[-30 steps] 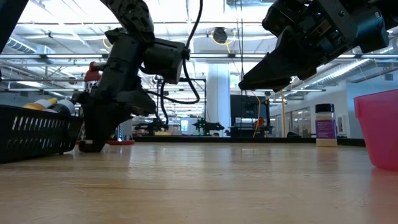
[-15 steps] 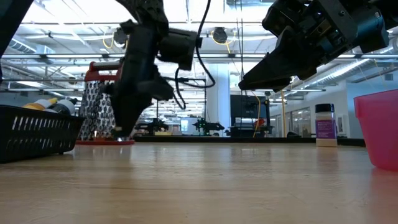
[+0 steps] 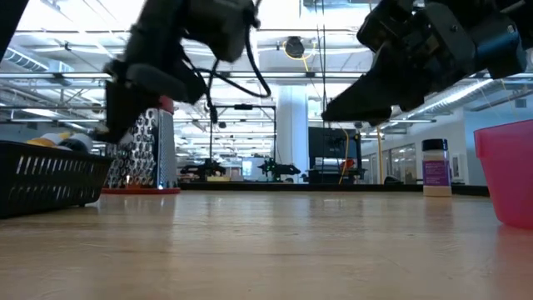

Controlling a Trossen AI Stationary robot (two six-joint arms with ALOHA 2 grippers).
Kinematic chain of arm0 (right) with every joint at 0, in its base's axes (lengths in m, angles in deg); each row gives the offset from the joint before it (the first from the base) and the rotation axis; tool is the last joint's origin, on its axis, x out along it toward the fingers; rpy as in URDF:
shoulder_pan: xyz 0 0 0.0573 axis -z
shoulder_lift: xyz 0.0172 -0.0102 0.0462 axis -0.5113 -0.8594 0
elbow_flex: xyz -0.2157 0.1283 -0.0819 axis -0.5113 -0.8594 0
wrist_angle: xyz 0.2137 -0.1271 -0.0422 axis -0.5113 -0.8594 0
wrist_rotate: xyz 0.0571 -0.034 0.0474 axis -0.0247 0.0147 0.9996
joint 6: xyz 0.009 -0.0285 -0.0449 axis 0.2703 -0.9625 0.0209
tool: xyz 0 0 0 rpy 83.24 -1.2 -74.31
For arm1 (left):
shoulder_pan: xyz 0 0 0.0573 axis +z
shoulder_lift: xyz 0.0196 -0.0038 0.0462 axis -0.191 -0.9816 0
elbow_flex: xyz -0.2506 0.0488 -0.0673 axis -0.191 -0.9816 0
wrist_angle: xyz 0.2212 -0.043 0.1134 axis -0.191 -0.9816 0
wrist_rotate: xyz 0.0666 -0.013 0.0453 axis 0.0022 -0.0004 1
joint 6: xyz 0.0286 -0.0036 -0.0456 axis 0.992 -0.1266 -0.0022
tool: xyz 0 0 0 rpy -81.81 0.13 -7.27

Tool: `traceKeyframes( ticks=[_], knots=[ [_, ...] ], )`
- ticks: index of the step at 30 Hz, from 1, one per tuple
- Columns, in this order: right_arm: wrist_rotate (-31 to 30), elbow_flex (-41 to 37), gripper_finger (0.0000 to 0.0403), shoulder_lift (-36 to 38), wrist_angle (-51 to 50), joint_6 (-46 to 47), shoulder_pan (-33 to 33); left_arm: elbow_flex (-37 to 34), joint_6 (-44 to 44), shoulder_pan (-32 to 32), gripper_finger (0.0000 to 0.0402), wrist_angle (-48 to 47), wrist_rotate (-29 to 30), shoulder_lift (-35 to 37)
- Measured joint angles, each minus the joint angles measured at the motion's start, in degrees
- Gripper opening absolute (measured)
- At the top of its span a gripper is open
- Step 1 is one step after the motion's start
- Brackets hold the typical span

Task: Pick & Place Kitchen Items
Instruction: Put the yellow and red food coloring bottle into the black bin, then put the purple spice bottle into the orange bin

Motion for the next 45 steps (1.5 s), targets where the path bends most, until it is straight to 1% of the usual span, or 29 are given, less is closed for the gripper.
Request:
traceKeyframes(
  ticks=[2,7,15,19,25,33,37,39,41,45],
  knots=[
    [0.04,-0.45,0.0132,0.0,2.1,0.0,0.0,0.02,-1.58,-2.15,0.0046,-0.09,-0.63,0.2],
    [0.13,-0.52,0.0132,0.0,3.29,0.0,0.0,0.02,-6.46,-7.72,0.0064,-0.62,-1.07,0.73],
    [0.2,-0.52,0.0132,0.0,3.45,0.0,0.0,0.0,-11.32,-13.54,0.0048,-0.82,-1.4,0.6],
    [0.21,-0.52,0.0132,0.0,3.46,0.02,0.0,0.0,-13.72,-15.0,0.0062,-0.16,-1.25,0.6],
    [0.22,-0.52,0.0132,0.0,3.47,0.02,0.0,0.0,-10.63,-16.88,0.0098,3.24,1.59,0.6],
    [0.22,-0.52,0.0132,0.0,3.47,0.0,0.0,0.0,-10.84,-16.62,0.0141,4.02,3.28,0.6],
    [0.22,-0.52,0.0132,0.0,3.45,0.02,0.0,0.01,-10.61,-16.54,0.0155,4.05,3.83,0.6],
    [0.1,-0.52,0.0132,0.0,3.45,0.02,0.0,0.01,-10.11,-16.5,0.0156,4.05,5.43,0.6],
    [-1.13,-0.52,0.0132,0.0,3.45,0.08,0.02,0.0,-8.98,-16.07,0.0155,4.04,9.72,0.6],
    [-10.81,-0.54,0.0132,0.0,3.26,3.23,0.08,0.02,-9.86,-14.28,0.0153,4.15,21.39,0.83]
  ],
)
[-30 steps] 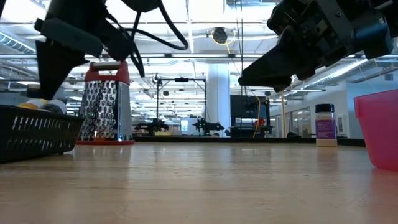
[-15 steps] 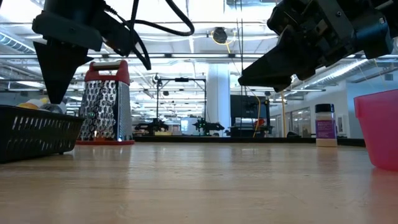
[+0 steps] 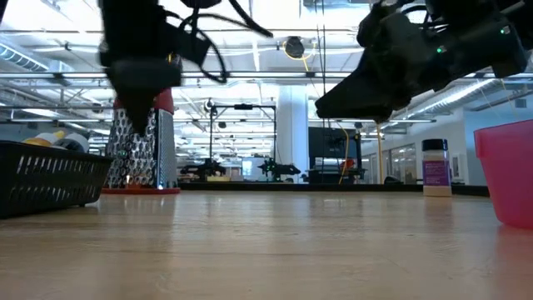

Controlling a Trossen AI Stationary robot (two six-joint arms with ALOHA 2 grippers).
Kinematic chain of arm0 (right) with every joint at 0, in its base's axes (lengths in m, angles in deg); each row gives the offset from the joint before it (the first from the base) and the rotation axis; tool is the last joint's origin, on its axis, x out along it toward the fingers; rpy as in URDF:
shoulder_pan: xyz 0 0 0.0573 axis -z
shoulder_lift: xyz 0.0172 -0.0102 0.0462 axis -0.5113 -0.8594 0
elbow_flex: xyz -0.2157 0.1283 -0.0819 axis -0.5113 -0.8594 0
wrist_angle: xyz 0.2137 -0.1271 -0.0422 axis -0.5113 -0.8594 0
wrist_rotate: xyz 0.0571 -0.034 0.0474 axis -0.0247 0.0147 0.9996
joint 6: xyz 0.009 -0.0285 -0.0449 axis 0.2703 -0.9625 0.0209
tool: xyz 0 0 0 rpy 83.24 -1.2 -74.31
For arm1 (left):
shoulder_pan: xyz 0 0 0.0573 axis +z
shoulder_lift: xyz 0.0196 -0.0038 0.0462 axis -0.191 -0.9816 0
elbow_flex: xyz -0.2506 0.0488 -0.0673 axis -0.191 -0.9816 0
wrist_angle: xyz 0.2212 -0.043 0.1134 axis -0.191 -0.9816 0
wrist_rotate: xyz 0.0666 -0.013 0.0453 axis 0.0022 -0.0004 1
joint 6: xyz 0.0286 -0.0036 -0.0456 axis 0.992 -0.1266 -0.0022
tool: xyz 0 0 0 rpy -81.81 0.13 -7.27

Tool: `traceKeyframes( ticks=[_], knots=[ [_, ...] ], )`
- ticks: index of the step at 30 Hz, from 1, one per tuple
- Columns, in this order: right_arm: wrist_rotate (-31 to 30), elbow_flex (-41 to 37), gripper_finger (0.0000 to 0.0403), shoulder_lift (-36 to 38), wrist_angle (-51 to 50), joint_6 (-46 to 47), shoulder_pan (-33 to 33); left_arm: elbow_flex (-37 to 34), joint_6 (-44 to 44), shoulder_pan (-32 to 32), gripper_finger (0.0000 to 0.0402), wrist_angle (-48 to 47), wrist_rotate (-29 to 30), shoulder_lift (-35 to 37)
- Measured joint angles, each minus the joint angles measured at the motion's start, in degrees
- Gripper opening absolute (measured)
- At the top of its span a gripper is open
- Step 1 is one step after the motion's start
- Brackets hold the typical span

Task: Pick & Place Kitchen Items
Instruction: Put the purple spice bottle into the orange bin

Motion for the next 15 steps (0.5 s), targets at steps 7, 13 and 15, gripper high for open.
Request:
traceKeyframes(
  ticks=[7,13,15],
  knots=[
    [-7.03,0.02,0.0132,3.97,-3.83,1.75,3.34,0.03,11.17,5.44,0.0152,13.83,14.5,2.83],
    [-7.48,0.51,0.0132,14.89,-21.45,2.66,8.7,0.0,33.48,10.11,0.0152,34.74,9.27,4.51],
    [-7.23,1.74,0.0132,19.17,-30.1,4.75,10.87,0.0,39.48,11.39,0.0152,40.64,4.29,4.6]
  ],
)
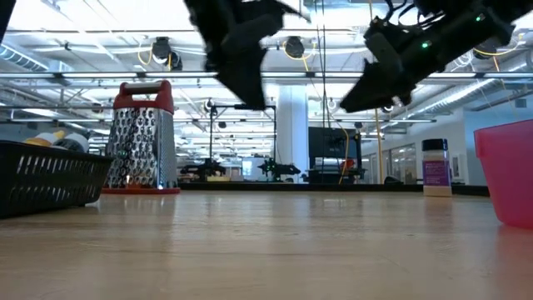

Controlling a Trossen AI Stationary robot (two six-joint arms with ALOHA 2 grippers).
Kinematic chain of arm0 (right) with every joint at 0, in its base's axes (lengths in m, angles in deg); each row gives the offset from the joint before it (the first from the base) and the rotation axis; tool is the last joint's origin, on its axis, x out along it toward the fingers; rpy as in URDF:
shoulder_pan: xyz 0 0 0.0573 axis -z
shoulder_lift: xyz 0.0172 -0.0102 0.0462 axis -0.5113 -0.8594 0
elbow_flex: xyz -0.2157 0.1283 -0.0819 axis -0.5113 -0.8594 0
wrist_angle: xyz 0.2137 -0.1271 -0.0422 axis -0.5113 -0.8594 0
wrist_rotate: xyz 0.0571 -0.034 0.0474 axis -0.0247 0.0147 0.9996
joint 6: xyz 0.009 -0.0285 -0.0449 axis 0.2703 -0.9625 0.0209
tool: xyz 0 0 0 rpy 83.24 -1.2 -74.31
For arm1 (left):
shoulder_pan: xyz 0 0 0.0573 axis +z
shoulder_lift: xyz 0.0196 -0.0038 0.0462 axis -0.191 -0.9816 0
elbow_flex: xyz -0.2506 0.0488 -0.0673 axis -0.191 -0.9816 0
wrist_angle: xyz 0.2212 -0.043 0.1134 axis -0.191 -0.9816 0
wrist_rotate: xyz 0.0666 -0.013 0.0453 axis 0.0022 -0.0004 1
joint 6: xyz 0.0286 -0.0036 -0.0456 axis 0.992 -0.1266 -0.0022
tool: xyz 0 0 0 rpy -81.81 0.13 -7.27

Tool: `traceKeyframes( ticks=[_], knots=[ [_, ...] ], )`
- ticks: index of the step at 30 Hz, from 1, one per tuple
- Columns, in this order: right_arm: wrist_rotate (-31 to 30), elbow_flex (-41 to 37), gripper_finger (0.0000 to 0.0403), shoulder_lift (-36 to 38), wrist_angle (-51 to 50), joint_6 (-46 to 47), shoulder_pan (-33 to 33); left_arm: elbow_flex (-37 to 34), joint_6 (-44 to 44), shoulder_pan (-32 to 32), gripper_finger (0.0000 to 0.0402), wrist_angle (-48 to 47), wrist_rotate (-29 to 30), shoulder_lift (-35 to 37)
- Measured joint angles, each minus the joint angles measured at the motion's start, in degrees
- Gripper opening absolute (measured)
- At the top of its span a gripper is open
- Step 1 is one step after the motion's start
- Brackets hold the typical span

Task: Pick & Place Kitchen Items
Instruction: Put the purple spice bottle into the orange bin

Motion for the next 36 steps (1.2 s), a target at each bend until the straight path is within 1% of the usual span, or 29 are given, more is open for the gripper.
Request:
traceKeyframes(
  ticks=[2,4,6,11,13,15,17,19,22,25,31,36],
  knots=[
    [-0.08,1.68,0.0132,4.27,-10.41,1.38,1.88,0.0,4.82,1.02,0.0152,4.91,-5.3,0.0],
    [0.11,3.95,0.0132,7.8,-19.16,1.94,3.82,-0.02,8.09,1.84,0.0152,8.89,-8.54,0.0],
    [0.31,6.31,0.0132,11.01,-28.72,3.15,6.03,0.0,10.47,2.44,0.0152,12.43,-10.31,0.0],
    [4.96,12.48,0.0132,15.79,-48.37,7.37,12.04,-0.02,15.34,3.16,0.0152,19.91,-11.25,-0.02],
    [5.66,14.59,0.0132,16.63,-54.88,8.12,14.7,-0.02,17.39,3.48,0.0152,23.24,-14.53,-0.02],
    [7.79,16.24,0.0132,17.14,-60.24,8.79,17.9,-0.02,19.09,3.8,0.0152,25.81,-18.92,-0.02],
    [11.1,17.14,0.0132,17.24,-63.91,8.86,20.95,-0.02,20.16,3.95,0.0152,28.06,-21.72,-0.02],
    [14.1,17.44,0.0133,17.24,-66.21,8.09,23.82,-0.02,20.84,3.96,0.0152,29.56,-23.03,-0.02],
    [18.15,17.47,0.0142,16.98,-67.96,4.18,28.0,-0.02,21.22,3.74,0.0152,31.71,-23.21,-0.04],
    [20.94,17.47,0.0165,16.86,-67.67,0.68,31.74,-0.02,21.31,3.7,0.0152,32.3,-23.29,-0.04],
    [21.03,17.49,0.0214,15.64,-68.13,-4.3,40.08,-0.02,22.58,3.7,0.0152,32.23,-23.28,-0.04],
    [21.3,17.49,0.024,13.85,-68.15,-6.7,44.72,-0.02,22.64,3.7,0.0152,32.2,-23.28,-0.04]
  ],
)
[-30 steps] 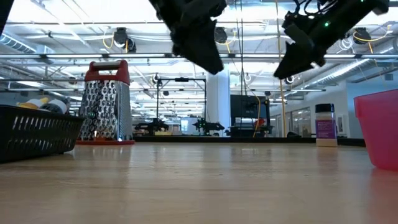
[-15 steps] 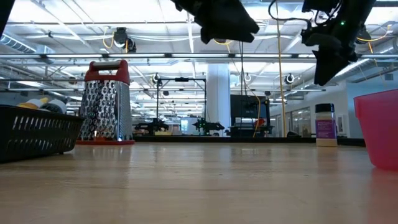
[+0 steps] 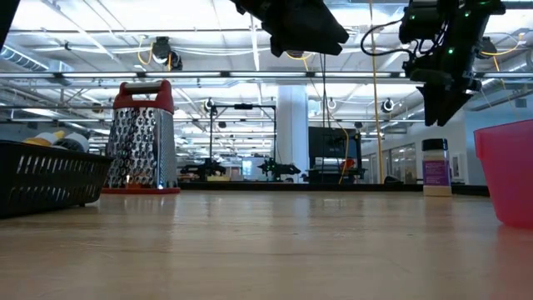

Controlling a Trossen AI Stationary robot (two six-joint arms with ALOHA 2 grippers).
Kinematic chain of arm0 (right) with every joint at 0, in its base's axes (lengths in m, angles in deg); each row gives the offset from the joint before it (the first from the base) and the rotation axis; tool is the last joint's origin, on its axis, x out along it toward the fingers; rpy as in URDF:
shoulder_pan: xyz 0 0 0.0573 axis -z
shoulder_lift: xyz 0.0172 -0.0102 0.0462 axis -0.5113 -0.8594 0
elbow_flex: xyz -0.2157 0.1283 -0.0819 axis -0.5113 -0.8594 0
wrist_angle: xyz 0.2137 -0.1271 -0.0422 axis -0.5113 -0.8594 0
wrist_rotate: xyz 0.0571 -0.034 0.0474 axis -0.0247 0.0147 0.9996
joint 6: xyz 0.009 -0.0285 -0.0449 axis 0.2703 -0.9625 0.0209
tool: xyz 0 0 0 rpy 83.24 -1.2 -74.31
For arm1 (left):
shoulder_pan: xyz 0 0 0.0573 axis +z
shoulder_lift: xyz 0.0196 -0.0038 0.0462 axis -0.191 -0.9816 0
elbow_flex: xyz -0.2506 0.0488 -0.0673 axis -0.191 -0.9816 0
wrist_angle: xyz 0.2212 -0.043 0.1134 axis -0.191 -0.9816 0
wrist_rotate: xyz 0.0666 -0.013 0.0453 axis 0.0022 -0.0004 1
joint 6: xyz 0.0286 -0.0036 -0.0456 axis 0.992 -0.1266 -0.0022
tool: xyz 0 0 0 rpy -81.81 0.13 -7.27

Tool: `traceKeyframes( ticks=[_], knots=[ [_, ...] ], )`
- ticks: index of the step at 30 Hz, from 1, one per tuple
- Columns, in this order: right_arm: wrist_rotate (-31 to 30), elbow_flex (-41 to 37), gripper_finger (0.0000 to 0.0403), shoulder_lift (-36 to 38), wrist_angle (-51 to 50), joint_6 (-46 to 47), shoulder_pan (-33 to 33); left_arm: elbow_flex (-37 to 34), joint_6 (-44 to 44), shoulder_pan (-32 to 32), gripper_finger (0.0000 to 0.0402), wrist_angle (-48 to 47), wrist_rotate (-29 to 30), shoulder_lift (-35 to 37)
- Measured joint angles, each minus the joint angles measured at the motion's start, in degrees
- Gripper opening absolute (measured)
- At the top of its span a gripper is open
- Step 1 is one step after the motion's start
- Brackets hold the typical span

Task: Pick & Place Kitchen Items
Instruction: Put the purple spice bottle into the orange bin

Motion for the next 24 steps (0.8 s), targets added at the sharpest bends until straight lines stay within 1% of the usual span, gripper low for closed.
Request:
traceKeyframes(
  ticks=[4,16,24],
  knots=[
    [2.97,0.0,0.0253,-1.68,0.0,-0.01,2.02,0.0,0.03,0.0,0.0152,-0.01,0.02,-0.02],
    [2.86,0.0,0.0277,-6.24,0.28,-1.94,5.11,0.0,0.03,0.0,0.0152,-0.04,0.02,-0.04],
    [2.95,-0.21,0.0279,-8.62,1.94,-2.89,7.67,0.0,0.01,0.0,0.0152,-0.07,0.04,-0.04]
  ],
)
